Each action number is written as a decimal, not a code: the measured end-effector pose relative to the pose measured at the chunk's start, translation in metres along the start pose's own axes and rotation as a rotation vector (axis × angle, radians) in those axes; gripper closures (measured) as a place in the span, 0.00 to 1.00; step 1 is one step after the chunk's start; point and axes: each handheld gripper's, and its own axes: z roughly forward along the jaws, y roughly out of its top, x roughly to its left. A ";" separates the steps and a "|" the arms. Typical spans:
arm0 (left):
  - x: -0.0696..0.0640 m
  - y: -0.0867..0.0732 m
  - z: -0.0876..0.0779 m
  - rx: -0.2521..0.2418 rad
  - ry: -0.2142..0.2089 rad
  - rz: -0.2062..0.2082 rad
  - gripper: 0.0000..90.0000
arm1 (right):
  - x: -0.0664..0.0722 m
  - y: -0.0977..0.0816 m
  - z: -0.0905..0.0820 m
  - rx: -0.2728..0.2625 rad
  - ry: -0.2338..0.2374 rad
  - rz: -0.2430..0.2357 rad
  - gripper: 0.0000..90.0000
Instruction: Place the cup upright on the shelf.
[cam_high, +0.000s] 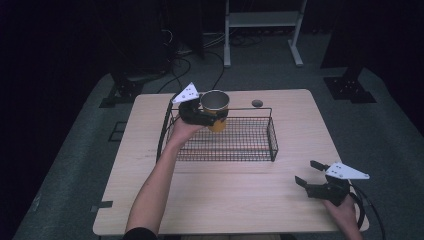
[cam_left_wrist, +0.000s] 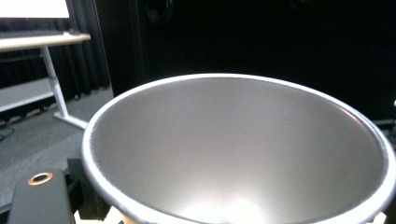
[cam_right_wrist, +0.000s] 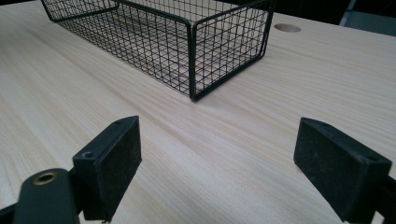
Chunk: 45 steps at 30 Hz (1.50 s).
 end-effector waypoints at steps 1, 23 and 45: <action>0.000 0.000 0.000 0.000 0.000 0.000 0.14 | 0.000 0.000 0.000 0.000 0.000 0.000 0.15; 0.017 -0.036 0.029 0.177 -0.112 -0.016 0.14 | 0.000 0.000 0.000 -0.005 0.005 -0.002 0.15; 0.019 -0.054 0.040 0.309 -0.156 0.012 0.13 | -0.001 0.000 -0.001 -0.007 0.005 0.000 0.15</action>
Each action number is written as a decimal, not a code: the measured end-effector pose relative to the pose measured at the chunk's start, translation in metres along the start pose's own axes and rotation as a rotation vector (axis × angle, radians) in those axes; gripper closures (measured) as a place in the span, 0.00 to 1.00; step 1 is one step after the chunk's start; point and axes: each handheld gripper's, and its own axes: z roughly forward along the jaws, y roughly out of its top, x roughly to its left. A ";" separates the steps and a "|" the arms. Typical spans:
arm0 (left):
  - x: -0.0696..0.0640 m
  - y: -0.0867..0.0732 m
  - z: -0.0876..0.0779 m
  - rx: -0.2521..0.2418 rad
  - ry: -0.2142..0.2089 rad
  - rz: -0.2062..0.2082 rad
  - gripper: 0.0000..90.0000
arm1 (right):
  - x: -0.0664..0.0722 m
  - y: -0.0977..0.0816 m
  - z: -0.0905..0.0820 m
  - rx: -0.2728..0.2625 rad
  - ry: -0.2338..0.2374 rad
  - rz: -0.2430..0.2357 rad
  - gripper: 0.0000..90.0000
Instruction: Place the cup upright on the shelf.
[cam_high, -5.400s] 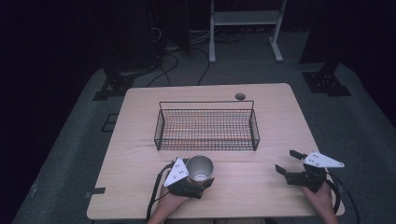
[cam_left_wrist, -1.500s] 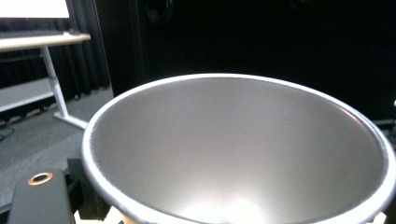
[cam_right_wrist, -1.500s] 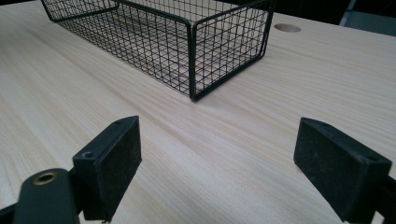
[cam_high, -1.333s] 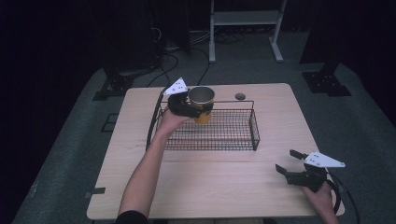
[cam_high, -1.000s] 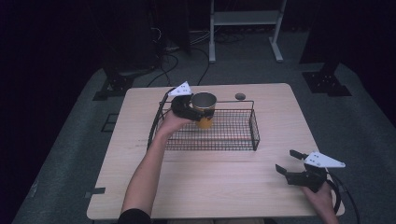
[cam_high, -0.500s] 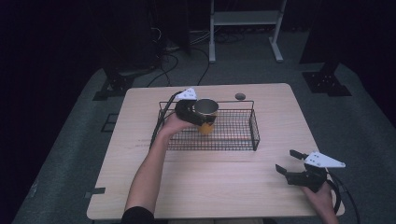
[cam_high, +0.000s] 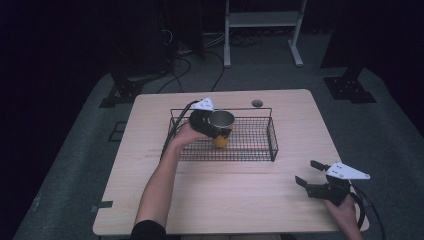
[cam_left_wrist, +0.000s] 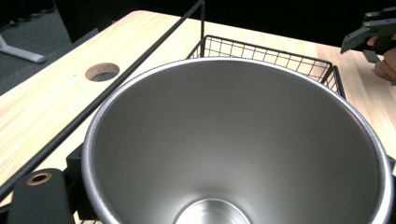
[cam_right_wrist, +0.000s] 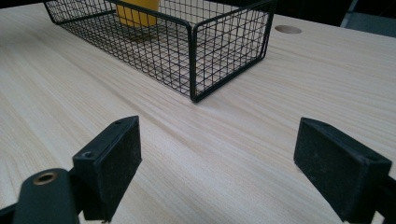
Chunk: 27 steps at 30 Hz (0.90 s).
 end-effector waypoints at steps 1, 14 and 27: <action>0.000 -0.001 0.000 0.003 -0.006 0.000 0.13 | 0.000 0.000 0.000 0.001 -0.001 0.000 0.15; 0.000 -0.006 0.009 0.075 0.006 0.027 0.12 | 0.000 0.000 0.000 0.000 -0.001 0.000 0.15; -0.002 -0.006 0.011 0.088 0.013 0.044 0.10 | 0.000 0.000 0.000 0.000 0.000 -0.001 0.15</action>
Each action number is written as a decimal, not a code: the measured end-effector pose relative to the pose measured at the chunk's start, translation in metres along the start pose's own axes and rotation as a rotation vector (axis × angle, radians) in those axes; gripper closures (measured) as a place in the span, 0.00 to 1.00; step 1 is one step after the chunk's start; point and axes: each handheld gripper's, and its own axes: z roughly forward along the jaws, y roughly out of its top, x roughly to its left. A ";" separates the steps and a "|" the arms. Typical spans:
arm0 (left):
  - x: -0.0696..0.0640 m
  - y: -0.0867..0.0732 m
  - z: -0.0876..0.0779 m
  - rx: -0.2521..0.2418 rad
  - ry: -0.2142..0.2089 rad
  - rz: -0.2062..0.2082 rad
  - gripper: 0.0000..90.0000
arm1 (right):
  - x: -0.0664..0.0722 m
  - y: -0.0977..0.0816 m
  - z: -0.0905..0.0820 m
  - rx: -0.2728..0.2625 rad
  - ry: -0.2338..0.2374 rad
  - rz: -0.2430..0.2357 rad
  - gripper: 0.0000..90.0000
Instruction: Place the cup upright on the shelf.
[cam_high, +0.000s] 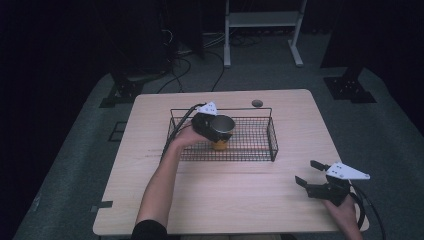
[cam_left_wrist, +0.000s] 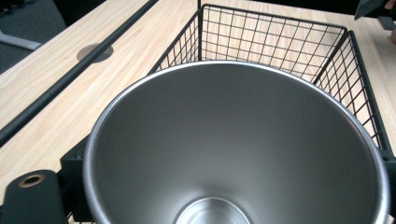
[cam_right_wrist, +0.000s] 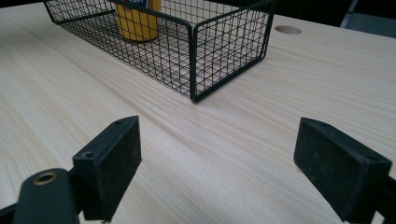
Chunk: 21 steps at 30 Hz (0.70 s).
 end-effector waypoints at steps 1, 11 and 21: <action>0.000 0.000 0.000 0.000 0.001 -0.001 0.10 | 0.000 0.000 0.000 0.000 0.000 0.000 0.15; 0.000 0.000 -0.001 0.007 0.023 0.005 0.08 | 0.000 0.000 0.000 -0.001 0.001 0.000 0.15; 0.000 -0.001 -0.003 0.020 0.036 -0.012 0.04 | 0.000 0.000 0.000 -0.003 0.003 0.001 0.15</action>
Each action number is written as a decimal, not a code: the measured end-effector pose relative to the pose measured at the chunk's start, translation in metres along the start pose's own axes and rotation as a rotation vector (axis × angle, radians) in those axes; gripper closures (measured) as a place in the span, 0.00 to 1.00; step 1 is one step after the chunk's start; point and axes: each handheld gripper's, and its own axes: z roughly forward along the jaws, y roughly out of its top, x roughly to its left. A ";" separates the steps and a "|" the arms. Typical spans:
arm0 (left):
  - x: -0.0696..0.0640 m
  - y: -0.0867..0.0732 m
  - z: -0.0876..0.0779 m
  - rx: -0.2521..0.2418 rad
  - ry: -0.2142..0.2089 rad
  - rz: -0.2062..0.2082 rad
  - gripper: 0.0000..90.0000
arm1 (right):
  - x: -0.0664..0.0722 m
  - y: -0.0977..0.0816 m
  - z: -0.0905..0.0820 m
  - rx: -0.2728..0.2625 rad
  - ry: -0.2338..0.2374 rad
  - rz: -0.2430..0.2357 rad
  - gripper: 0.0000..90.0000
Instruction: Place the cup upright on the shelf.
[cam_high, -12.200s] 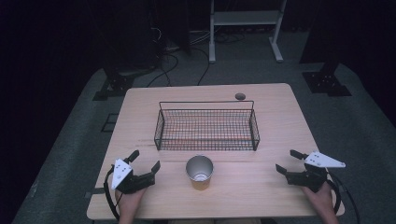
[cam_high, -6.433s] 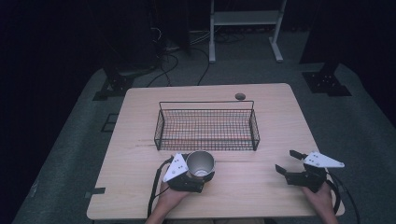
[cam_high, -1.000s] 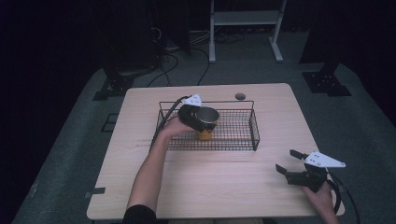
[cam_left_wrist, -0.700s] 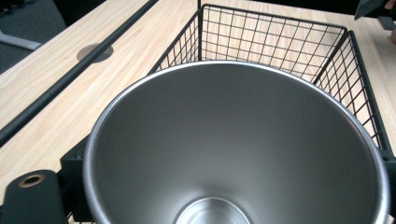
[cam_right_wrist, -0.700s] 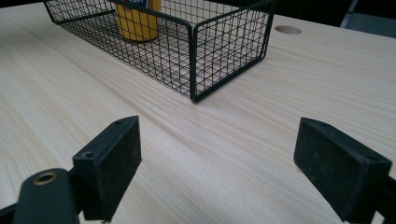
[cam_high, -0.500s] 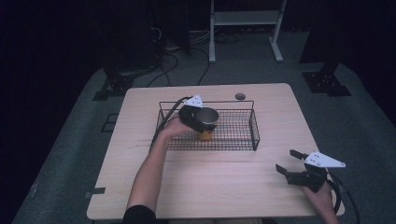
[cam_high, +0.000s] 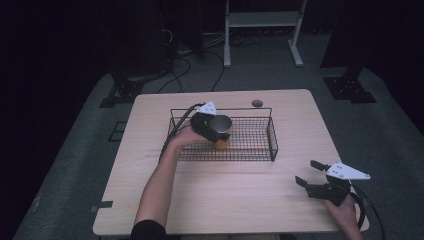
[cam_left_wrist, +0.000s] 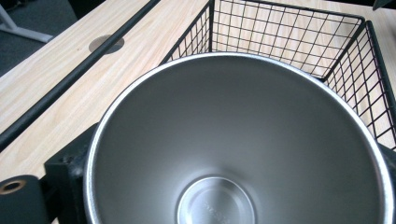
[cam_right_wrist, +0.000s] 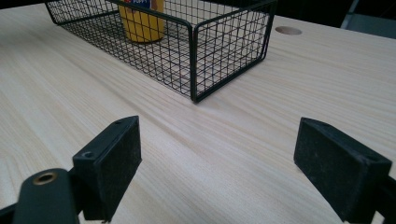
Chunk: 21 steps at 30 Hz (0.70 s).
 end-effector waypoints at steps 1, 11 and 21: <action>0.000 0.000 0.000 -0.003 0.001 -0.002 0.03 | 0.000 0.000 0.000 0.000 0.000 0.000 0.15; -0.001 0.003 -0.002 -0.024 0.014 -0.003 0.01 | 0.000 0.000 0.000 0.000 0.001 -0.001 0.15; 0.001 0.005 -0.009 -0.065 0.019 -0.011 0.00 | -0.003 0.000 -0.002 -0.015 0.013 0.011 0.15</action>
